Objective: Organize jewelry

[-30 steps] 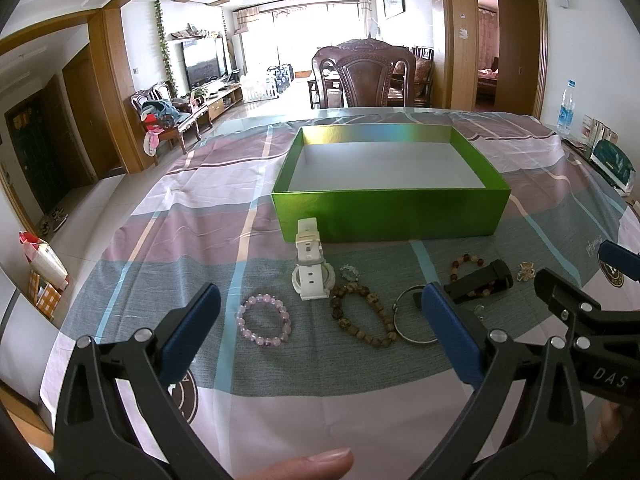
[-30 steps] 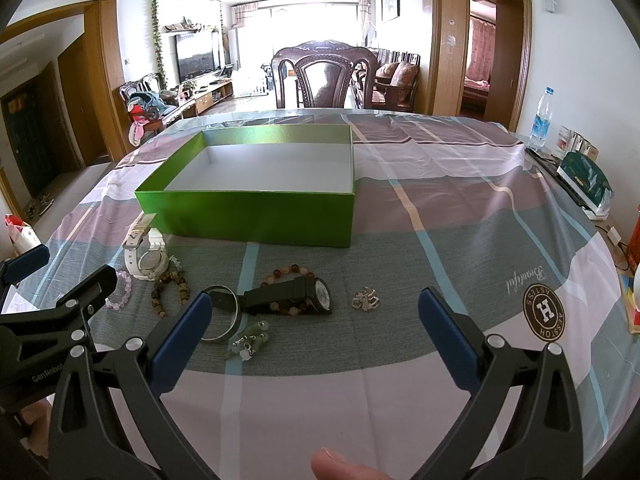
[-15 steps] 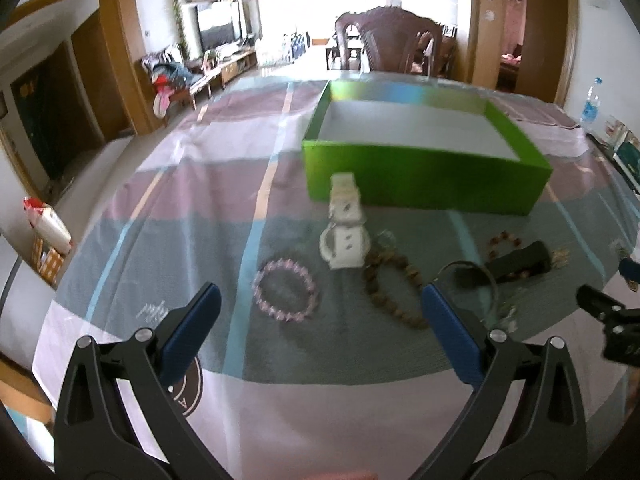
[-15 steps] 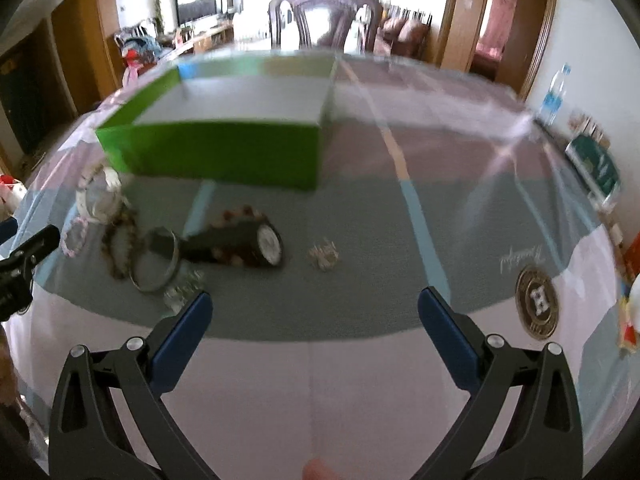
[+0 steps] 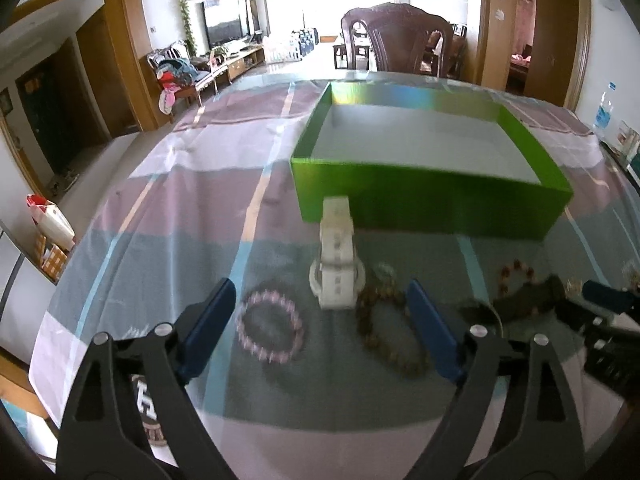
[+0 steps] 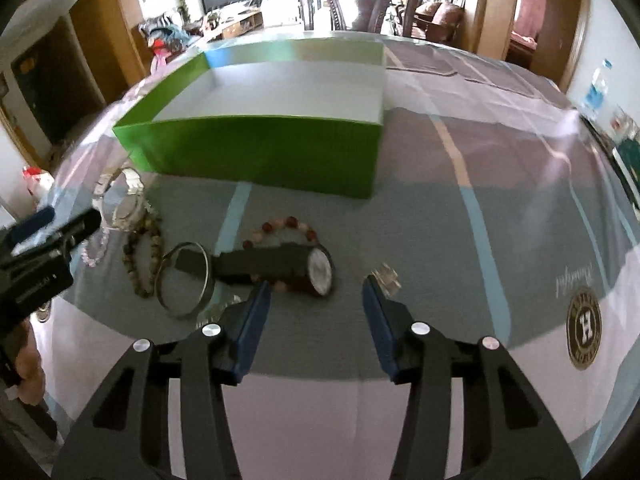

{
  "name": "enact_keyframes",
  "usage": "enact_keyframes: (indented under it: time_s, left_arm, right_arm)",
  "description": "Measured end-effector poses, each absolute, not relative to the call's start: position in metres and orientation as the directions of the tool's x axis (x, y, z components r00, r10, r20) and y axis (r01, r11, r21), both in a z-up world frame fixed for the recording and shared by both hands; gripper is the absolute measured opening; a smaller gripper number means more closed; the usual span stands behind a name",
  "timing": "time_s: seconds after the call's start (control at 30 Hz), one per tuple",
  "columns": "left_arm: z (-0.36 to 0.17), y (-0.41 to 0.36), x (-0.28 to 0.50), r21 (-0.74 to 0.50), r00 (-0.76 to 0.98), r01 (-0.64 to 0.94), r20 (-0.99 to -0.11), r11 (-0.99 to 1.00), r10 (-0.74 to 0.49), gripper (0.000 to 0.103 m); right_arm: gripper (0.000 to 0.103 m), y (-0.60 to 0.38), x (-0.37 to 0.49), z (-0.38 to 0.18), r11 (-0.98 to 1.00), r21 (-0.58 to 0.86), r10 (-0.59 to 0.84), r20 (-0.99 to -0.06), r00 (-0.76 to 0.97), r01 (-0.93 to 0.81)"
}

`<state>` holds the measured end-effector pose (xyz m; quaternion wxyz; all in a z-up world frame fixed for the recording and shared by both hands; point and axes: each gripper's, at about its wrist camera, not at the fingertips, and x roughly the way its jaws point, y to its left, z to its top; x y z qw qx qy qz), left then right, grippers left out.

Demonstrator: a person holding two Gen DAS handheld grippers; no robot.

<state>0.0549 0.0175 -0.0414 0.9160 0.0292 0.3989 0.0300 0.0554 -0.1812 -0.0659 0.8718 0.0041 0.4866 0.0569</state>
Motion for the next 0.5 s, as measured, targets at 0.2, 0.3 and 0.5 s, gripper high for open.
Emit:
enact_keyframes:
  time_s: [0.2,0.3,0.5]
  left_arm:
    - [-0.052,0.016,0.076,0.066,0.661,-0.022,-0.748,0.998,0.064,0.088]
    - [-0.057,0.016,0.079,0.054,0.656,-0.018,-0.753,0.998,0.053,0.088]
    - [-0.054,0.017,0.075,0.05,0.683,-0.02,-0.729,0.999,0.05,0.088]
  right_arm:
    - [0.051,-0.158,0.065,-0.072,0.99,0.004,0.074,-0.864,0.498,-0.139]
    - [0.051,-0.156,0.069,-0.072,0.991,-0.014,0.053,-0.862,0.503,-0.13]
    - [0.03,-0.166,0.078,-0.067,0.999,-0.021,0.008,-0.832,0.555,-0.047]
